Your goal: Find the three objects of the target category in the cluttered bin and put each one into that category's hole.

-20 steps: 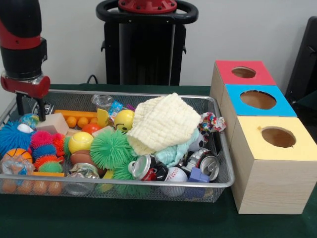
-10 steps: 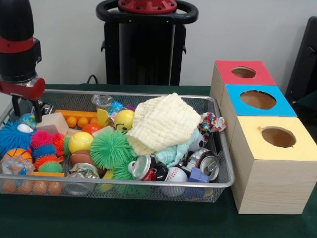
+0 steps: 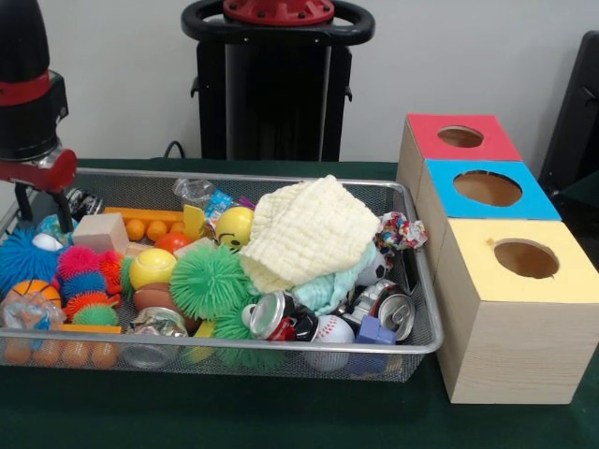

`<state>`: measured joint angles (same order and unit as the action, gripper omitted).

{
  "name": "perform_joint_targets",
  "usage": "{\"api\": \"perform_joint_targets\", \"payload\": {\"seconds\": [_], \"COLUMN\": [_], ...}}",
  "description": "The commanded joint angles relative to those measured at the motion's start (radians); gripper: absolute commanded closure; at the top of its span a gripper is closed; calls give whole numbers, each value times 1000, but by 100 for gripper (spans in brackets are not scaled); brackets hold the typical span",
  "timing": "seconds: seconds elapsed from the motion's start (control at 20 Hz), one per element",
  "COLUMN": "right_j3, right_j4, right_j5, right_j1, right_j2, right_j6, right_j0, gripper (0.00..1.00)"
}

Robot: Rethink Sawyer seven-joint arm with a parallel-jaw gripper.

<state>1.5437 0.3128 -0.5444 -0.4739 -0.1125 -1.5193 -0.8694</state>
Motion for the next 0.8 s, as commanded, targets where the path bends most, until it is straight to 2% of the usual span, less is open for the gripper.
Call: {"api": "perform_joint_targets", "payload": {"seconds": [0.05,0.35,0.6,0.75,0.8], "right_j3": [-134,-131,-76,-97,-124], "right_j4": [-35,-43,-48,-53,-57], "right_j5": [-94,-136,-99,-104,-112], "right_j1": [42,2,-40,-22,6], "right_j2": [-93,-64,-39,-34,-39], "right_j6": [-15,-46,-95,-107,-100], "right_j0": [31,68,96,110,110], "gripper": [0,0,0,0,0]}}
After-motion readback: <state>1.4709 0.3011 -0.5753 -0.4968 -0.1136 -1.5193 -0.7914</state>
